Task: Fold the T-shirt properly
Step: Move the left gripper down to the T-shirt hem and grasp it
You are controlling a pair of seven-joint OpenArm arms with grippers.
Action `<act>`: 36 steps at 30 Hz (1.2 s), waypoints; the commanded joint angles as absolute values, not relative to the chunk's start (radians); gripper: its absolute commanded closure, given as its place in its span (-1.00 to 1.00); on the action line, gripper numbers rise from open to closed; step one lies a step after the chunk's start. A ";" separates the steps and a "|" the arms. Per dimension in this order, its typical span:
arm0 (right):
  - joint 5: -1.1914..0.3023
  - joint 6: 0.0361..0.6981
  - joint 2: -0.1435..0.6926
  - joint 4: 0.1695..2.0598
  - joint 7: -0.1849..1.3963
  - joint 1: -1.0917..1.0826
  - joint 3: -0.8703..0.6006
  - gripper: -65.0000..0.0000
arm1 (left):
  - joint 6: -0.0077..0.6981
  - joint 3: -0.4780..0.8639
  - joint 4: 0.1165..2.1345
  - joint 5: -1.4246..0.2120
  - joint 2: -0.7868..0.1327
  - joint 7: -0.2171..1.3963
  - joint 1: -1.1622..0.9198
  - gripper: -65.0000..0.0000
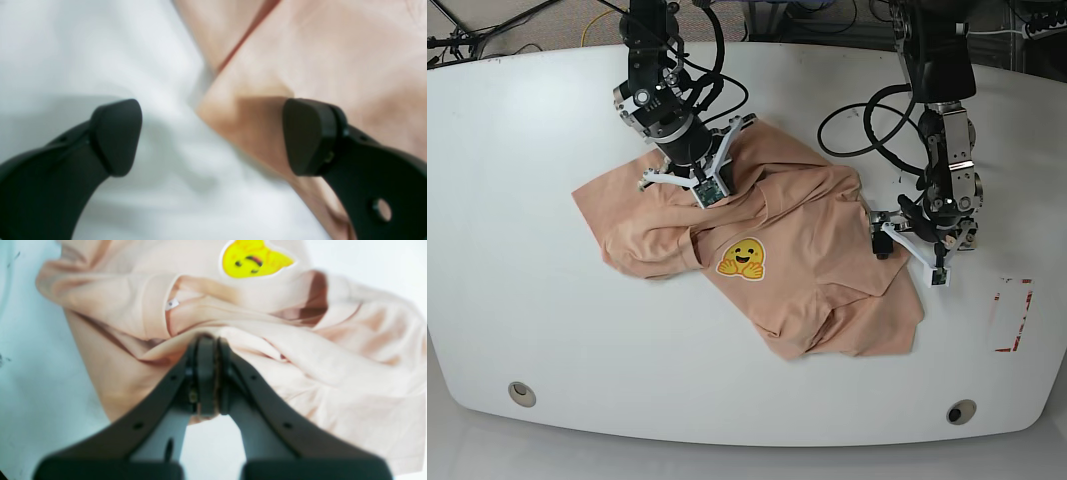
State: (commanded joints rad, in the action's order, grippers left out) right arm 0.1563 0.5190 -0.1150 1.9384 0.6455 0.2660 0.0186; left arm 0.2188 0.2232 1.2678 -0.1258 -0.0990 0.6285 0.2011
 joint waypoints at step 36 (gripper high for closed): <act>0.159 0.519 -0.113 1.946 0.648 0.281 0.000 1.00 | 0.160 0.145 1.261 -0.112 -0.110 0.543 0.191 0.24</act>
